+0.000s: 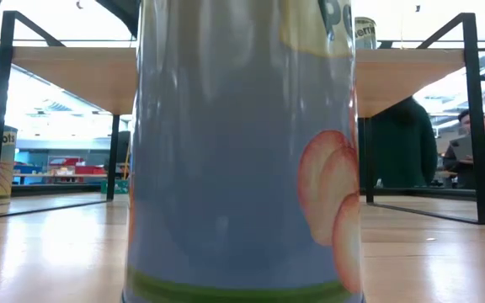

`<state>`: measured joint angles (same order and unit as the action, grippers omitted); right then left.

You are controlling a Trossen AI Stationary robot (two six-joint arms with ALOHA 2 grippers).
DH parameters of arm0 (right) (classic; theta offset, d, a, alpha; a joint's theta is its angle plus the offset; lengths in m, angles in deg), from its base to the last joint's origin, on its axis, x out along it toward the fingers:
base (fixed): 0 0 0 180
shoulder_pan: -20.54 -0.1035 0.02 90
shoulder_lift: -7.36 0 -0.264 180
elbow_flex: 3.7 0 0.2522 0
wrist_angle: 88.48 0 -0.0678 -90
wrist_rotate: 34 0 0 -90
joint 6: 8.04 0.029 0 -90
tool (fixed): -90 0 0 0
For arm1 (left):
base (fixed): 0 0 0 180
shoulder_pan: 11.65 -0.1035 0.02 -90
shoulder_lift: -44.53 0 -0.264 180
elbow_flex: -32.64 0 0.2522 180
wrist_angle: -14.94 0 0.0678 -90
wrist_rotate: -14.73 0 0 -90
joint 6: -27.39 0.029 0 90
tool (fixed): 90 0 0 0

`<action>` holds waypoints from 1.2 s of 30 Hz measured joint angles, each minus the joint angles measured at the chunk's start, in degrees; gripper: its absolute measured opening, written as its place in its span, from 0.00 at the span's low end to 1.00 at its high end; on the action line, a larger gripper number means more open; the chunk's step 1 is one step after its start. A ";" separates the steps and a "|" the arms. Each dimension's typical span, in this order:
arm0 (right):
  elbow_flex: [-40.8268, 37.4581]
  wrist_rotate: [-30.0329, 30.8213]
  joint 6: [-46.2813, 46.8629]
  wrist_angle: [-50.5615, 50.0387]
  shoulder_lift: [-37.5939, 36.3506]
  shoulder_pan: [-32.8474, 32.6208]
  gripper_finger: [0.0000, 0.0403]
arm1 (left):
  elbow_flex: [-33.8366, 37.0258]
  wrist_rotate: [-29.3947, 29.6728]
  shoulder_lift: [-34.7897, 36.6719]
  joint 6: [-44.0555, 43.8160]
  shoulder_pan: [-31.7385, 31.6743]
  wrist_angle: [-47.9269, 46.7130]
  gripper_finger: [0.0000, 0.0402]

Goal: Pick and place cans onto a shelf
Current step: Put the canned cherries on the shelf aligned with the other canned cherries

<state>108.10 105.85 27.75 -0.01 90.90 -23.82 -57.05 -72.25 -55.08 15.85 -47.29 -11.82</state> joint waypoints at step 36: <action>0.00 0.48 4.24 0.02 0.05 0.29 0.87 | -0.25 3.57 -11.78 4.79 0.20 6.33 0.89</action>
<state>108.10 106.32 31.99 0.00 90.95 -23.53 -57.30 -68.68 -66.86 20.65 -47.09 -5.50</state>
